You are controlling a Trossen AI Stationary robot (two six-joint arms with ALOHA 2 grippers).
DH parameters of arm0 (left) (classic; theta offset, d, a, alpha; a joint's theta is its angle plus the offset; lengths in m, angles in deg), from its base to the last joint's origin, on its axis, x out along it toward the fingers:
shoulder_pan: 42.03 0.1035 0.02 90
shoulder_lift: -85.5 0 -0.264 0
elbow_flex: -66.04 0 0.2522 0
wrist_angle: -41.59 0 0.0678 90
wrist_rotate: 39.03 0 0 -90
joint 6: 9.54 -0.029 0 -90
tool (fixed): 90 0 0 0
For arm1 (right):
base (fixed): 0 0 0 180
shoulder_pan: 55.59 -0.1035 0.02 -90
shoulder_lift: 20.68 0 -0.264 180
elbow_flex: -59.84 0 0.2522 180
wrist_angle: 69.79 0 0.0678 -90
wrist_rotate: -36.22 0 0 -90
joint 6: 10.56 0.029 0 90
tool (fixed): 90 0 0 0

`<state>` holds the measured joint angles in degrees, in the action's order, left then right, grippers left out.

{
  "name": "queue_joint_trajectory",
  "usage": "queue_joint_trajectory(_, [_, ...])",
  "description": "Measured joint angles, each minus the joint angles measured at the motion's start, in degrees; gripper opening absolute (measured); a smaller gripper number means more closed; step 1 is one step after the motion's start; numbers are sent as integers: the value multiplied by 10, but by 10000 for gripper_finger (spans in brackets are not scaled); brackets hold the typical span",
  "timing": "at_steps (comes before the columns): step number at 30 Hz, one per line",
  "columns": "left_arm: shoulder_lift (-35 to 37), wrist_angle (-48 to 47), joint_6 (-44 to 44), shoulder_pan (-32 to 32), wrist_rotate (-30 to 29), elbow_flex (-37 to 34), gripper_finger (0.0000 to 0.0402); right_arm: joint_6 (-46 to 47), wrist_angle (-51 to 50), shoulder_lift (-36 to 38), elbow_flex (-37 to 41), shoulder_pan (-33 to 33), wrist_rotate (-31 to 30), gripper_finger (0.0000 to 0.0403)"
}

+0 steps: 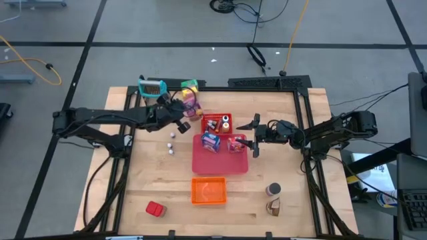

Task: Pick & Place Kitchen Items
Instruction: Put the violet cereal box into the pink bin

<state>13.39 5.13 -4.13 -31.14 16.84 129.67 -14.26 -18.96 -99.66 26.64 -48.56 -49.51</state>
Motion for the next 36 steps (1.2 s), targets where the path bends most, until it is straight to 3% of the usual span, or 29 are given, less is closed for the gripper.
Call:
queue_joint_trajectory(10, [78, -46, 3, -79, 10, 0, 0, 0, -1, 0, 0, 0, 0, 233])
queue_joint_trajectory(20, [79, -96, 6, -159, 10, 0, 0, 0, -1, 0, 0, 0, 0, 233])
queue_joint_trajectory(30, [79, -137, 8, -175, -36, 0, 0, 0, -1, 0, 0, 0, 0, 233])
queue_joint_trajectory(36, [79, -144, 22, -178, -16, 0, 0, 0, -1, 0, 0, 0, 0, 233])
